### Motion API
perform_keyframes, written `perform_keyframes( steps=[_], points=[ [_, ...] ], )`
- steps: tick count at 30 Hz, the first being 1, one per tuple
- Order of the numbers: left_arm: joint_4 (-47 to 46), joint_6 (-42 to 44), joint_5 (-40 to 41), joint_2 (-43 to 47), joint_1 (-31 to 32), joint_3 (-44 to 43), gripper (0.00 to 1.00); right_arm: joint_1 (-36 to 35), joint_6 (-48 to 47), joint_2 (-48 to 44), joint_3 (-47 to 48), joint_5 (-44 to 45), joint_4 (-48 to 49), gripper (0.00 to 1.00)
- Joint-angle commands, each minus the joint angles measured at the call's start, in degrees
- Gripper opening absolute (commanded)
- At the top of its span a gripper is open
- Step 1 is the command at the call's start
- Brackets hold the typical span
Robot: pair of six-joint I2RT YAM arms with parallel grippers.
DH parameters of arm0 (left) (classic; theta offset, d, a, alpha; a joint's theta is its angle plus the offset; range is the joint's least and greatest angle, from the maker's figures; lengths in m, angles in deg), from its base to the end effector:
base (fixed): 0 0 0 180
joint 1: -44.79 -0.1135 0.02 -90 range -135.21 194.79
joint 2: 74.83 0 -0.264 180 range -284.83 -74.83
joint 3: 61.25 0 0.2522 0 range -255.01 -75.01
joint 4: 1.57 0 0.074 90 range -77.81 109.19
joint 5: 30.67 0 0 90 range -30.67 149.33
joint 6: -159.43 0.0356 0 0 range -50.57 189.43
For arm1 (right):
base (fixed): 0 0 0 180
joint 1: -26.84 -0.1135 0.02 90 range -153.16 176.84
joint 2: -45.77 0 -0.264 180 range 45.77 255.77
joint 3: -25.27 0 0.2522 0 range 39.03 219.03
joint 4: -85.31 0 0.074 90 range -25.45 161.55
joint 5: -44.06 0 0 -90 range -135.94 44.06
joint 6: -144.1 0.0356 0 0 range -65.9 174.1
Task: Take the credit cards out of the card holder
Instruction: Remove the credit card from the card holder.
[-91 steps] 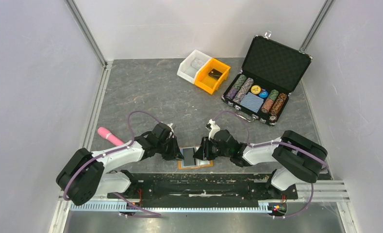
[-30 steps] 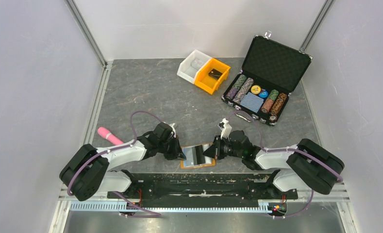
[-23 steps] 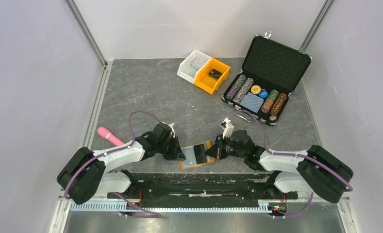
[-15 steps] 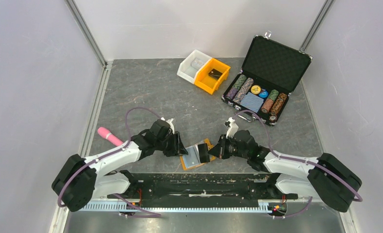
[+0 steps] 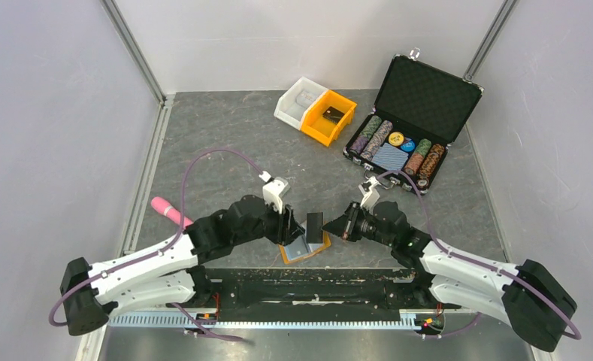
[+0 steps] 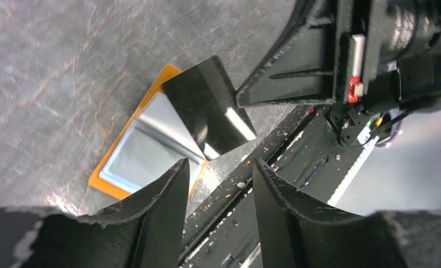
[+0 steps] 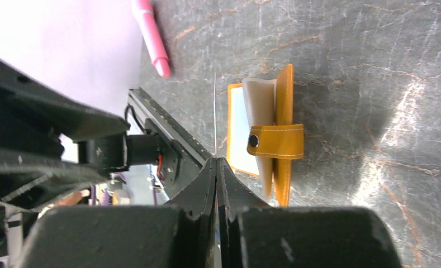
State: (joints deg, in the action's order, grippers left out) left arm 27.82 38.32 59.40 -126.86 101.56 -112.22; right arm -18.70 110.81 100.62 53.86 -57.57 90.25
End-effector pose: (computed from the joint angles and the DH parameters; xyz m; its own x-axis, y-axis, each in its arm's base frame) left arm 0.1119 -0.1708 0.2614 -0.6697 0.0793 -0.7384 0.5722 0.6890 -0.4449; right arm 0.1319 0.1446 0.1782 -0.8341 0.3190 -0.4500 -0.2430 0.5199 0.8189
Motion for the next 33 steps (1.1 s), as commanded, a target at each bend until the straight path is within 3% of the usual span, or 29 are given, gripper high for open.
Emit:
perform_keyframes(
  steps=[1, 6, 12, 19, 33],
  points=[
    [-7.7, 15.5, 13.3, 3.1, 8.8, 2.3, 0.53, 0.4, 6.0, -2.3, 2.6, 1.0, 2.1, 0.0],
    [-13.0, 28.7, 21.1, 2.1, 19.7, 3.0, 0.6, 0.5, 7.7, -3.6, 3.1, 0.7, 2.9, 0.0],
    [-15.5, 39.9, 27.5, -4.1, 26.1, 2.0, 0.65, 0.4, 9.7, -4.9, 2.6, -0.3, 4.0, 0.0],
    [-23.1, 47.8, 36.0, -7.8, 30.0, 5.1, 0.69, 0.4, 10.5, -5.7, 2.5, -1.4, 4.6, 0.0],
    [-35.9, 58.5, 46.9, -15.0, 35.8, 7.9, 0.63, 0.6, 14.8, -3.7, -0.9, -5.0, 11.8, 0.0]
  ],
)
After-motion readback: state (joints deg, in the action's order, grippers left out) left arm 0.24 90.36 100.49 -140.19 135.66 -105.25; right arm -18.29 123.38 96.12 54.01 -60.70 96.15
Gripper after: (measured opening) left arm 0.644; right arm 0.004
